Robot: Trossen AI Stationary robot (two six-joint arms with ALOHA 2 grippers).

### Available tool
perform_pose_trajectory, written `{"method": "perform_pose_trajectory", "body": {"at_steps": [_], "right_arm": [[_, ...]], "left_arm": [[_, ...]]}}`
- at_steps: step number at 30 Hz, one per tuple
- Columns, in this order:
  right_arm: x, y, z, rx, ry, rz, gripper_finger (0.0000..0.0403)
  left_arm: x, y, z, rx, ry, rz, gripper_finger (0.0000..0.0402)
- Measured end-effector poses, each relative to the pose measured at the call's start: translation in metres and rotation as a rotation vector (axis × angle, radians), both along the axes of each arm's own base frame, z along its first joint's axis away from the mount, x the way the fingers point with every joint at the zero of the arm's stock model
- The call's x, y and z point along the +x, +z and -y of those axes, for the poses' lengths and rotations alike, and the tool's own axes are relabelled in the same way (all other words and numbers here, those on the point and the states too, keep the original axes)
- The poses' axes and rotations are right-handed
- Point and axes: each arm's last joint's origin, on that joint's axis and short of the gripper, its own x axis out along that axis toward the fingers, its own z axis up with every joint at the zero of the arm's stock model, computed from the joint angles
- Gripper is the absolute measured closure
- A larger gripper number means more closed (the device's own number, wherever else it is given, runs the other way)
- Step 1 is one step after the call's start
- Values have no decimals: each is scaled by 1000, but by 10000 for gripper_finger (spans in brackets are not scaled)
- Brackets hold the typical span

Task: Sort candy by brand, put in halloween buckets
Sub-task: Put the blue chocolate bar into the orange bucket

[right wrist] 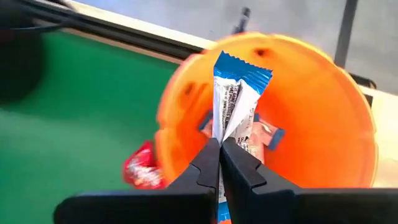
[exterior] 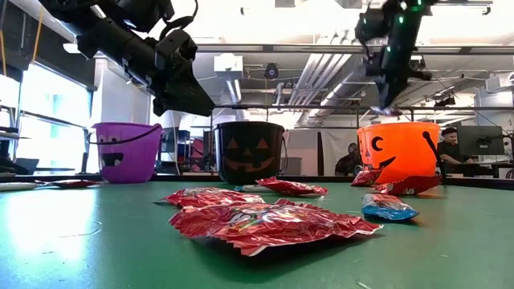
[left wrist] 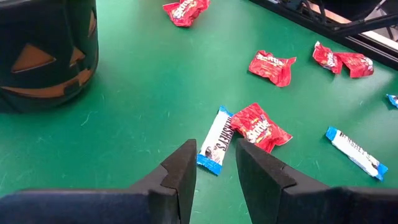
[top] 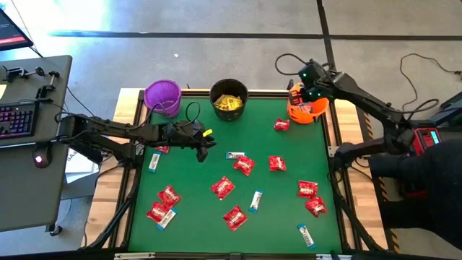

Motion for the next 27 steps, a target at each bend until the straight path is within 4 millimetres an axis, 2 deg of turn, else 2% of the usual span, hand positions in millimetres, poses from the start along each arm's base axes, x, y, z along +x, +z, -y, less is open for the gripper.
{"method": "perform_pose_trajectory", "body": {"at_steps": [8, 11, 14, 17, 21, 27], "right_arm": [[-16, -48, 15, 26, -70, 9, 402], [-17, -56, 14, 28, -74, -2, 387], [-18, -58, 13, 37, -62, -17, 356], [-18, -51, 13, 40, -61, -19, 317], [-14, -30, 14, -2, -71, -20, 274], [-2, 14, 11, -117, 4, 1, 251]], "left_arm": [[0, 0, 0, 1, 0, 2, 296], [0, 0, 0, 1, 0, 2, 296], [0, 0, 0, 4, 0, 1, 296], [0, 0, 0, 19, -5, -1, 296], [0, 0, 0, 35, -14, -4, 296], [0, 1, -2, 40, -9, -3, 296]]}}
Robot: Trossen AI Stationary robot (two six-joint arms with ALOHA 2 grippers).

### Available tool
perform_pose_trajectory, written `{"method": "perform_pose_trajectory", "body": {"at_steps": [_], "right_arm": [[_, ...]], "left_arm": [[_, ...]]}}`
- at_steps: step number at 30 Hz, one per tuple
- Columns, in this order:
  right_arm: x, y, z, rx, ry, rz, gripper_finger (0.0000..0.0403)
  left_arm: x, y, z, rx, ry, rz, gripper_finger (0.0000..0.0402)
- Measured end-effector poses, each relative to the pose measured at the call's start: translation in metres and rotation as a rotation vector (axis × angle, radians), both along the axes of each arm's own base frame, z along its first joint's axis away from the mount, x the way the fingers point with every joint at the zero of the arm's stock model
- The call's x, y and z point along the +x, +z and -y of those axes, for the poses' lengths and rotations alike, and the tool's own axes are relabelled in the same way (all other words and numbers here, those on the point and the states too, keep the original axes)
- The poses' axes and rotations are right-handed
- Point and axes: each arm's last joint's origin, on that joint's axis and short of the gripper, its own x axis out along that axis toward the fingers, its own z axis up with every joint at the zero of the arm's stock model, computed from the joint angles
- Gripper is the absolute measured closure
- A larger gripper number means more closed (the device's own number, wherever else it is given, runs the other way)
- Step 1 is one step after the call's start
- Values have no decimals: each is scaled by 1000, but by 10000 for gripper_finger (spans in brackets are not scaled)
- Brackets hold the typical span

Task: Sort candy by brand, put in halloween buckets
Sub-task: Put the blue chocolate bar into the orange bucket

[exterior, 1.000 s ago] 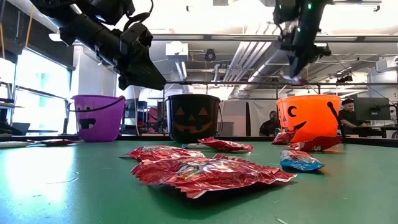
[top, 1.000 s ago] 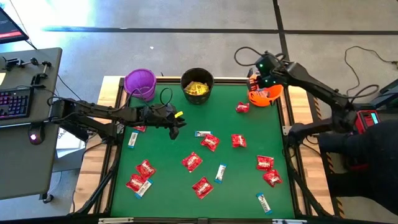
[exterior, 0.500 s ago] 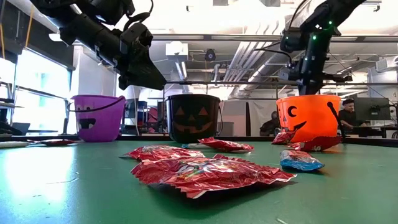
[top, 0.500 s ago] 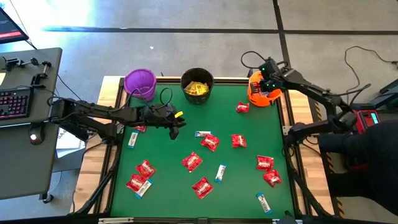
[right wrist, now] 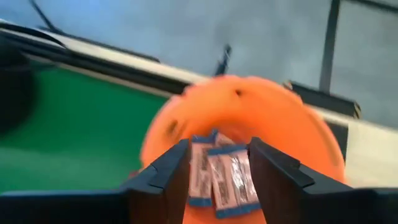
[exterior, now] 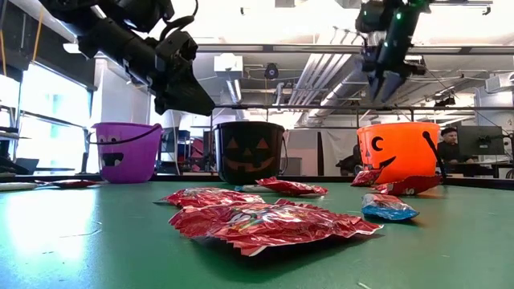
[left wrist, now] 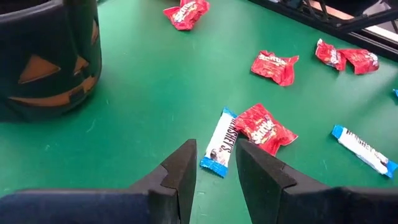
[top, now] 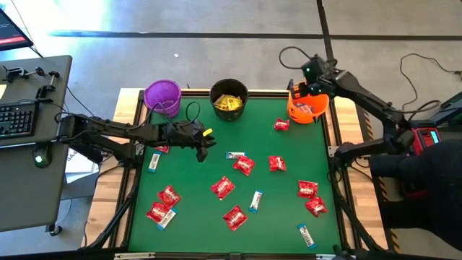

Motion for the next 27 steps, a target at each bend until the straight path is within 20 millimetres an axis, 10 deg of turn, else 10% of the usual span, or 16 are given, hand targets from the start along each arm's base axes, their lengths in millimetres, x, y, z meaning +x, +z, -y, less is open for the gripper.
{"method": "perform_pose_trajectory", "body": {"at_steps": [15, 27], "right_arm": [[45, -13, -69, -99, 294, 180, 392], [79, -27, -158, -282, 466, 272, 401]], "left_arm": [[4, 7, -6, 1, 6, 88, 300], [3, 7, -8, 2, -52, 86, 342]]}}
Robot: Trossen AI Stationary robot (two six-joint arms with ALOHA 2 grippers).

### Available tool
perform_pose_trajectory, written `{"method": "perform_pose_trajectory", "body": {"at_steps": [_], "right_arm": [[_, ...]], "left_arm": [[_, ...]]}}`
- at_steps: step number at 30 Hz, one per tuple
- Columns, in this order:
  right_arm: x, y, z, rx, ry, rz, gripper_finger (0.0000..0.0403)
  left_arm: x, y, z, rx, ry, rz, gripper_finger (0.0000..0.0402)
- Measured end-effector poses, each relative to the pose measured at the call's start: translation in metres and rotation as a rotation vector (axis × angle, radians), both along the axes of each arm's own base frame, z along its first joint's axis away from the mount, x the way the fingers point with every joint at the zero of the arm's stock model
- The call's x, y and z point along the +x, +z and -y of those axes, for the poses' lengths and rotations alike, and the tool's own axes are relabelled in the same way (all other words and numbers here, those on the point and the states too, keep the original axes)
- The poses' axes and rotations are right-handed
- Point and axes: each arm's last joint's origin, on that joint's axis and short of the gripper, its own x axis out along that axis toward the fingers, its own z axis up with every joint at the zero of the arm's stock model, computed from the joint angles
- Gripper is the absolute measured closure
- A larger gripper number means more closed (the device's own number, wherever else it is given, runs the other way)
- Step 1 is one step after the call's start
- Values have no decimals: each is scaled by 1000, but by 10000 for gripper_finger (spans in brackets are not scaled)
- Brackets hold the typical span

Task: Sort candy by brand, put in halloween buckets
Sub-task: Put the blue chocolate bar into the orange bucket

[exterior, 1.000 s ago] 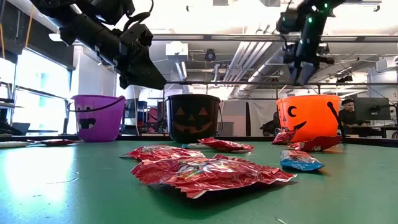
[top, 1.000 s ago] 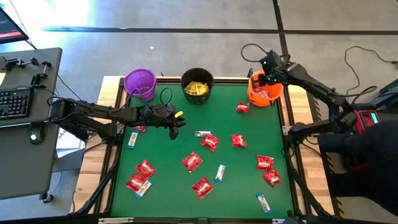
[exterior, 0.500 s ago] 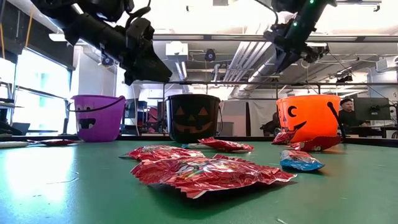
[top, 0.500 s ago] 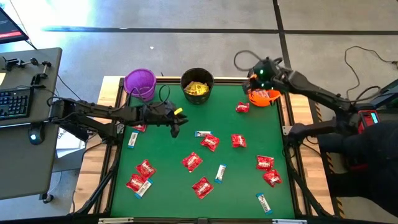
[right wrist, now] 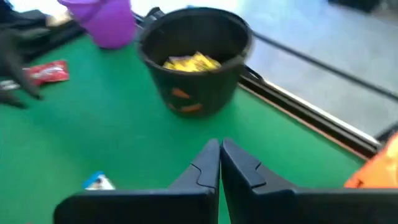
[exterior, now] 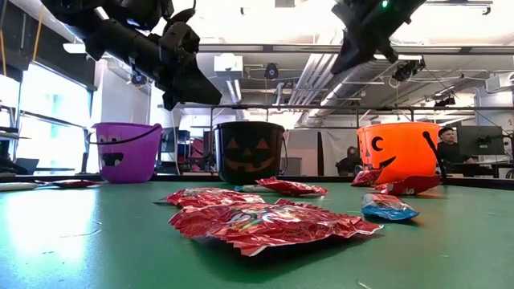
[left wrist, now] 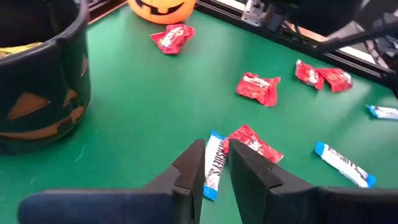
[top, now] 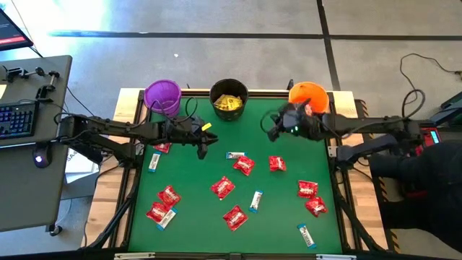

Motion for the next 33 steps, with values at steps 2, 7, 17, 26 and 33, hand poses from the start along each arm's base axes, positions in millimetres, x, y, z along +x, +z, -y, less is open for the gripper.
{"method": "perform_pose_trajectory", "body": {"at_steps": [2, 7, 17, 26, 33], "right_arm": [[2, 2, -12, -13, 36, 21, 399], [7, 4, -28, 62, 111, 93, 392], [9, 3, -48, 149, 231, 117, 344], [24, -18, -67, 200, 261, 54, 282], [37, -32, -79, 221, 280, 38, 279]], "left_arm": [[0, 0, 1, 0, -39, -5, 349], [0, -3, 6, 20, -102, -34, 371], [-2, -8, 23, -10, -258, -89, 401], [-3, -10, 30, 94, -251, -126, 392], [-2, -11, 29, 114, -234, -138, 379]]}}
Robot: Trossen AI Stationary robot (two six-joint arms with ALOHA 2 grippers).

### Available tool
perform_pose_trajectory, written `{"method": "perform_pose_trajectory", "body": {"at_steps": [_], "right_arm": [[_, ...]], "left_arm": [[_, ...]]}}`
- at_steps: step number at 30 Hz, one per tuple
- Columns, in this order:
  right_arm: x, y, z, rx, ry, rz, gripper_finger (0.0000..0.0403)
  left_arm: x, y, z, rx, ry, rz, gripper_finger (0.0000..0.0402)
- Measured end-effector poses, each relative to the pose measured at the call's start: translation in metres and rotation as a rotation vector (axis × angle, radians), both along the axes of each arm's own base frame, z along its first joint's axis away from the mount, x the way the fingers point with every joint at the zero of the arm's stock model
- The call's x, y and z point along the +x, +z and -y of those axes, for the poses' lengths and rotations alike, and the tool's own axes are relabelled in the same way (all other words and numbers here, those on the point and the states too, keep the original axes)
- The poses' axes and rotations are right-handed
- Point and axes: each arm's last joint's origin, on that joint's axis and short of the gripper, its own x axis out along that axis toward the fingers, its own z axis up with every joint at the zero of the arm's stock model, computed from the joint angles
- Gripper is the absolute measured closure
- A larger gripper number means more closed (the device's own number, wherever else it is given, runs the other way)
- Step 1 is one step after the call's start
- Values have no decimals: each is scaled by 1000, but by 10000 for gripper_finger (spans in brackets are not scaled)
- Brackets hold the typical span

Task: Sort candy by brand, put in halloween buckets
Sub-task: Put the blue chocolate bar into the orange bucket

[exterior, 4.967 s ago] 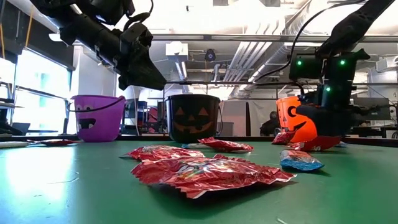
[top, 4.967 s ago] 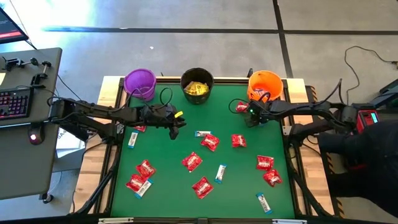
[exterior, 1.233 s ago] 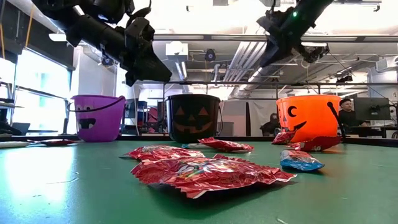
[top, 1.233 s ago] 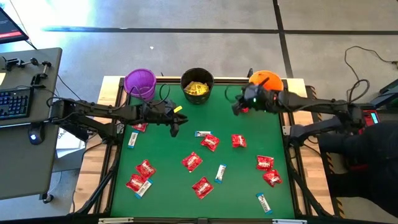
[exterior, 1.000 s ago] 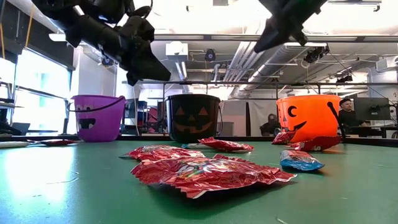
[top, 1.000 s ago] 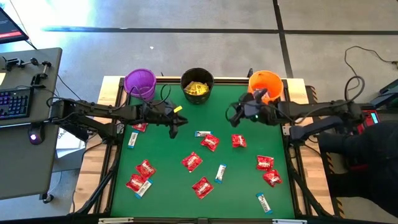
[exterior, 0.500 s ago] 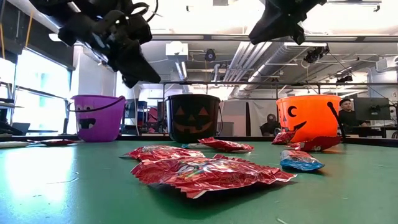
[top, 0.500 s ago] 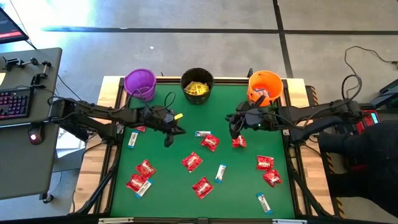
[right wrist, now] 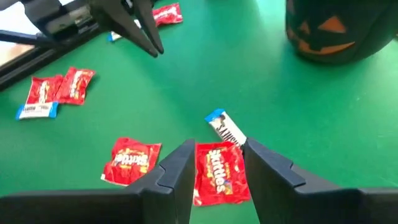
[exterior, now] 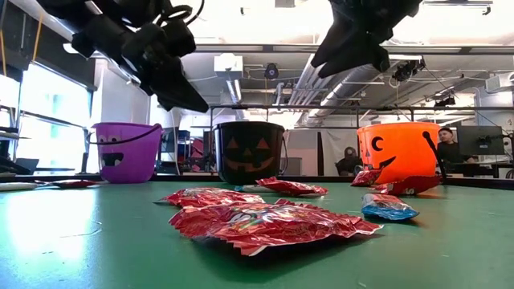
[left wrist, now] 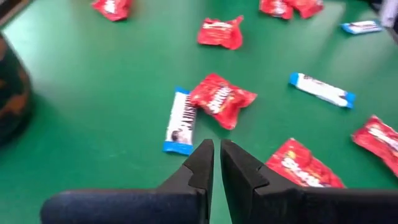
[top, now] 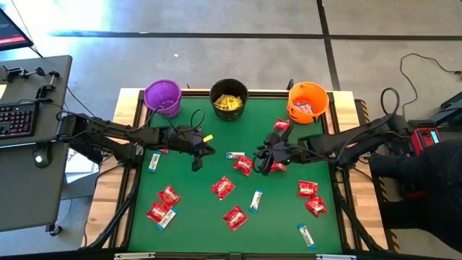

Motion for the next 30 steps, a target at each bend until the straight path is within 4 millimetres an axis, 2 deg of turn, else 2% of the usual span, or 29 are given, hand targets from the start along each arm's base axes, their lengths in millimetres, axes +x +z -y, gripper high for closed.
{"method": "perform_pose_trajectory", "body": {"at_steps": [4, 9, 14, 19, 24, 30], "right_arm": [[2, -4, 1, -2, -2, -23, 279], [3, -5, 10, -8, -4, -41, 279], [3, -6, 18, -58, 76, -85, 279], [3, -7, 24, -59, 149, -121, 279], [2, -9, 24, -102, 187, -157, 279], [1, -9, 24, -157, 237, -179, 279]], "left_arm": [[-1, 0, 8, -19, -40, -13, 385], [-3, 5, 27, -87, -60, -129, 400], [-10, 8, 58, -163, -103, -240, 401], [-22, 8, 95, -314, -66, -301, 401], [-40, 7, 133, -434, 2, -337, 401], [-66, 5, 169, -540, 100, -398, 401]]}}
